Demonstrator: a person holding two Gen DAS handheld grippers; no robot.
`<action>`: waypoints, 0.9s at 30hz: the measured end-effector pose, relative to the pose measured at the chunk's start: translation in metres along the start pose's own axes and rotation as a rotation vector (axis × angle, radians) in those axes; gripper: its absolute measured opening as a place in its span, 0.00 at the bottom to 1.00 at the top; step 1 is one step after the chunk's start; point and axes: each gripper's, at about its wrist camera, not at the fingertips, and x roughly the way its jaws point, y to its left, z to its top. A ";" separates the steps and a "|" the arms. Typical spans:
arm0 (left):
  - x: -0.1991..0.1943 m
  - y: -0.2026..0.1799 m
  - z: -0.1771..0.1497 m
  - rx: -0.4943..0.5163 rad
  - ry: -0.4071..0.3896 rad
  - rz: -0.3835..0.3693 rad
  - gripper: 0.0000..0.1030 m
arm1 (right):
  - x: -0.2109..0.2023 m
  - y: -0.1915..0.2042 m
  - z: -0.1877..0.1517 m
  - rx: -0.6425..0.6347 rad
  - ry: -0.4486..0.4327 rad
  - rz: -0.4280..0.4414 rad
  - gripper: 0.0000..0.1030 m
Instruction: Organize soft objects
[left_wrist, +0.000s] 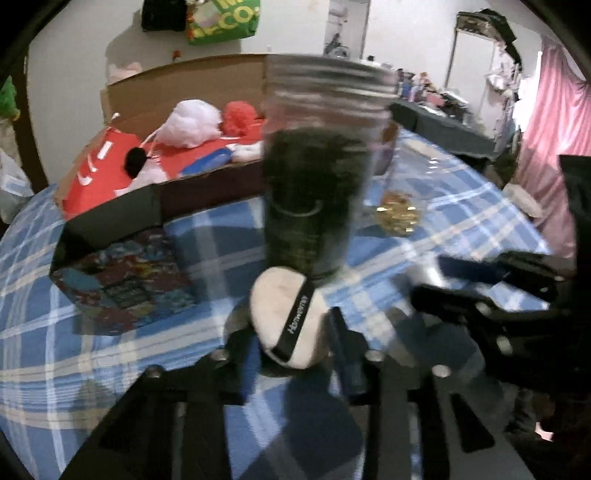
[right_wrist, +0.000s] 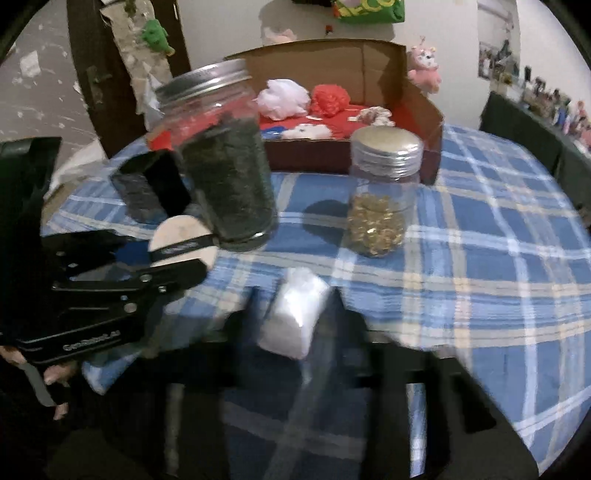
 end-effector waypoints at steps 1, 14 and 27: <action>-0.002 -0.001 0.000 0.003 -0.004 -0.008 0.17 | -0.002 0.000 -0.001 0.003 -0.004 0.017 0.26; -0.022 0.012 -0.005 -0.046 -0.015 -0.065 0.10 | -0.013 0.008 0.003 -0.007 -0.032 0.032 0.25; -0.027 0.010 -0.010 -0.050 -0.086 -0.073 0.89 | -0.012 -0.006 -0.007 0.046 -0.023 0.039 0.25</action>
